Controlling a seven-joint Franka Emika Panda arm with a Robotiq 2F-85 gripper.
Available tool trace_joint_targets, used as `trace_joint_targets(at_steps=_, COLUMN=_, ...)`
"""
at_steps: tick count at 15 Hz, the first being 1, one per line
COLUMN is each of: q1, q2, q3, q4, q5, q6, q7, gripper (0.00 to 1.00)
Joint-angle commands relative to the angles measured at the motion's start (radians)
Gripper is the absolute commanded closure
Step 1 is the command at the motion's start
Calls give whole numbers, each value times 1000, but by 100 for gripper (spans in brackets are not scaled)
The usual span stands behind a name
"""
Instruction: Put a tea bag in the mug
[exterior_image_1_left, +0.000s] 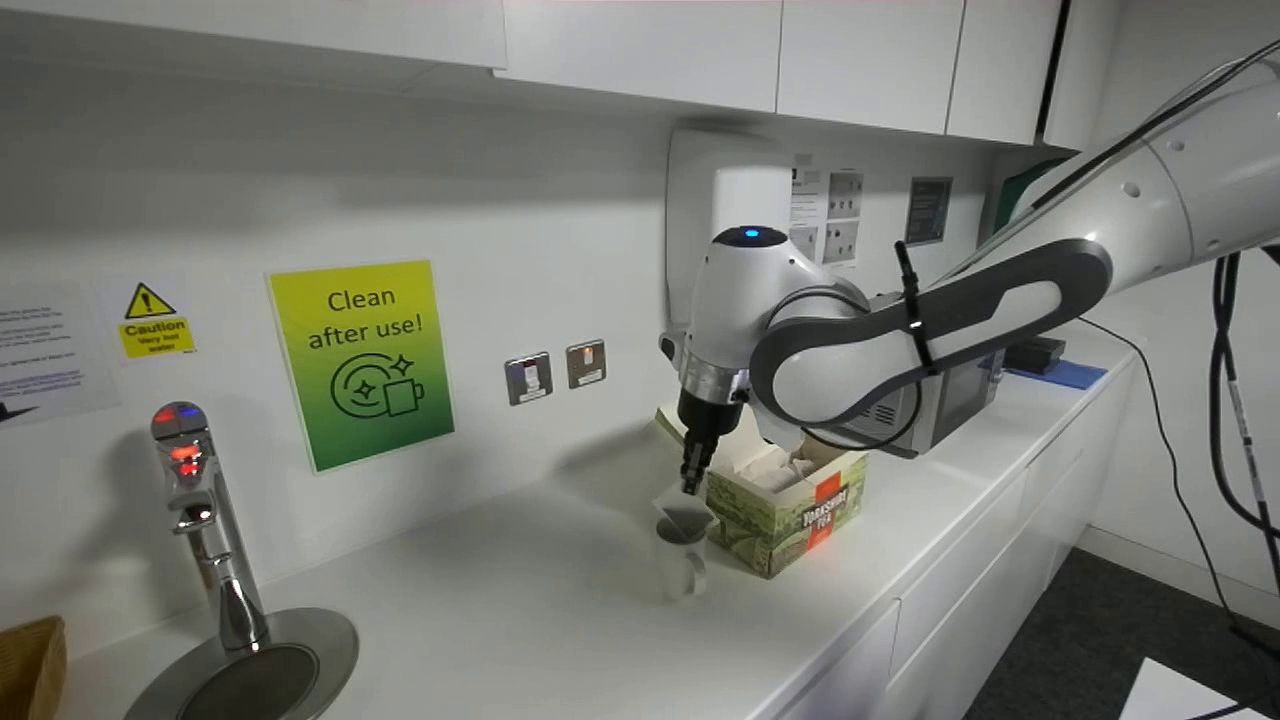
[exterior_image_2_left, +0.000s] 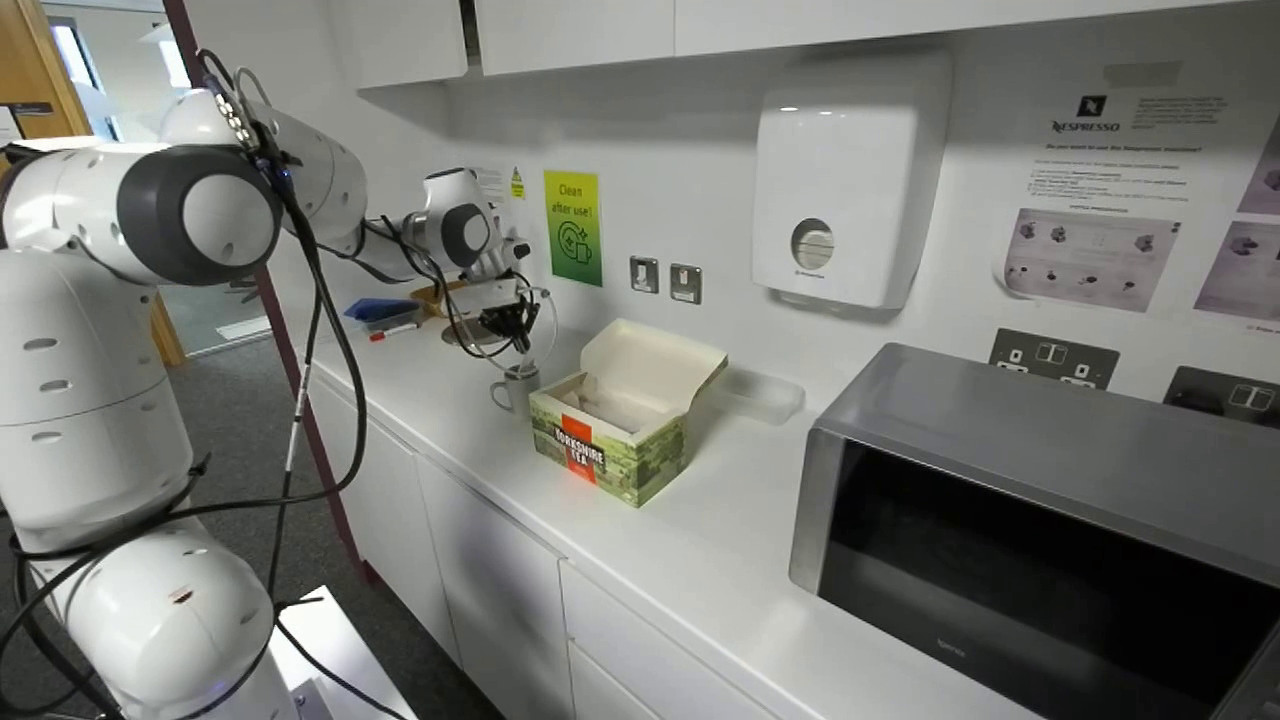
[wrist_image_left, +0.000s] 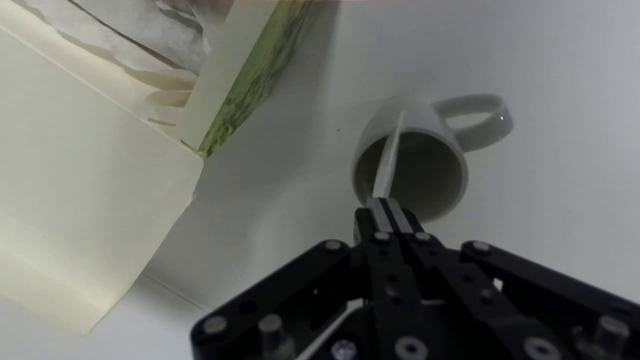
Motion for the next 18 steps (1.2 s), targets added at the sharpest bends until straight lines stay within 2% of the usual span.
trace_joint_targets(at_steps=1, q1=3, q2=56, q3=-17, q4=47, q5=-13, q6=-5, q7=-9, gripper=100)
trace_joint_targets(at_steps=9, q1=11, q2=98, q3=-25, q4=70, q5=-13, q6=-9, q7=0, gripper=100)
trace_joint_targets(at_steps=10, q1=12, q2=96, q3=-26, q4=71, q5=-18, q6=-9, q7=2, gripper=74)
trace_joint_targets(at_steps=12, q1=14, q2=89, q3=-24, q4=70, q5=-18, q6=-9, q7=-2, gripper=66)
trace_joint_targets(at_steps=18, q1=11, q2=69, q3=-25, q4=87, q5=-5, q6=-8, q7=-8, gripper=21)
